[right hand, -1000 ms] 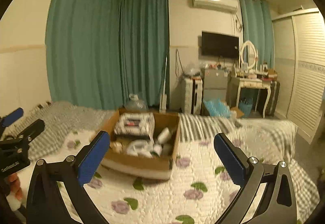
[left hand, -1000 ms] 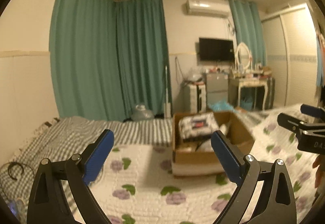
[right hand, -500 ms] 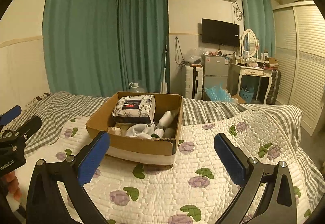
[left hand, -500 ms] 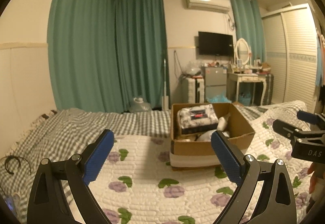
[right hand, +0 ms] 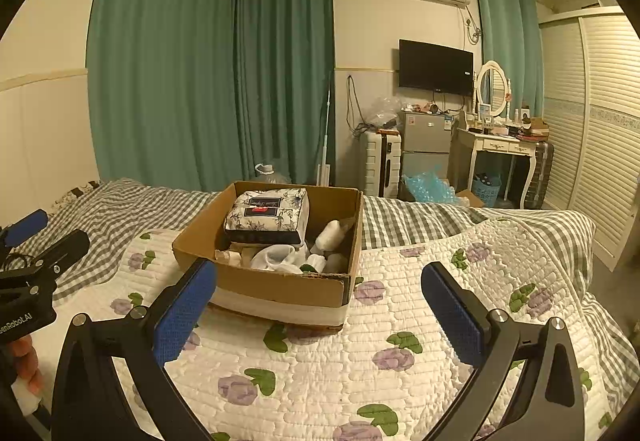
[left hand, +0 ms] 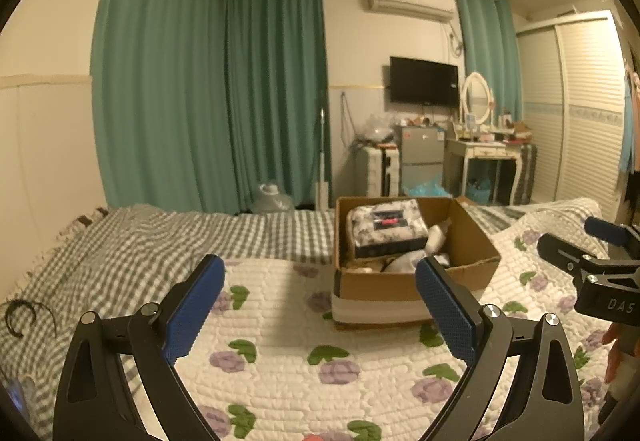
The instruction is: Organize soft objects
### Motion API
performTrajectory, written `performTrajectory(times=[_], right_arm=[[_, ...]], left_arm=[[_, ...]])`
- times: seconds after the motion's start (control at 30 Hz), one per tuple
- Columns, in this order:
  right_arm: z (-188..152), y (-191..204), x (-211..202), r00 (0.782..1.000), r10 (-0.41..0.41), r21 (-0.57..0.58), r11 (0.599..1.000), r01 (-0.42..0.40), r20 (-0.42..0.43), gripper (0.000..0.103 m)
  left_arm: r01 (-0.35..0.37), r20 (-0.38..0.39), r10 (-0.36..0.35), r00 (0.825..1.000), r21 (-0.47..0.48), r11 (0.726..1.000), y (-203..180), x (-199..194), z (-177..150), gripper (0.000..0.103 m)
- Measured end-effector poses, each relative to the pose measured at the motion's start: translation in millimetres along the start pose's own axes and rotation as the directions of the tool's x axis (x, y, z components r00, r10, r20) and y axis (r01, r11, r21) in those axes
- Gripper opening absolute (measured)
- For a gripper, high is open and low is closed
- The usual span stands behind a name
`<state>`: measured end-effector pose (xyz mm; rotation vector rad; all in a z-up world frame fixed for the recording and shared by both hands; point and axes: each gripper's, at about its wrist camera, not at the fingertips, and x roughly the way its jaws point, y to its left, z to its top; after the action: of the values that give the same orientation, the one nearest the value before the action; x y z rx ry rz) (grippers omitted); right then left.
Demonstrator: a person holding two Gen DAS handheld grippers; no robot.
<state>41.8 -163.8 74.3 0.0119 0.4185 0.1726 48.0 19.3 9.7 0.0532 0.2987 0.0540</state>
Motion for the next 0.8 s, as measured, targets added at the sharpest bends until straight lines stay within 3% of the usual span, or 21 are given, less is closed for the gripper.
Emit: performTrajectory(times=[0.8], right_arm=[[-1.3,0.6,0.9,1.0,0.003,0.001,1.0,-0.003,-0.008,0.103]], left_arm=[[0.005,0.003,-0.006,1.0,0.004,1.0,-2.3,-0.5,1.0,0.098]])
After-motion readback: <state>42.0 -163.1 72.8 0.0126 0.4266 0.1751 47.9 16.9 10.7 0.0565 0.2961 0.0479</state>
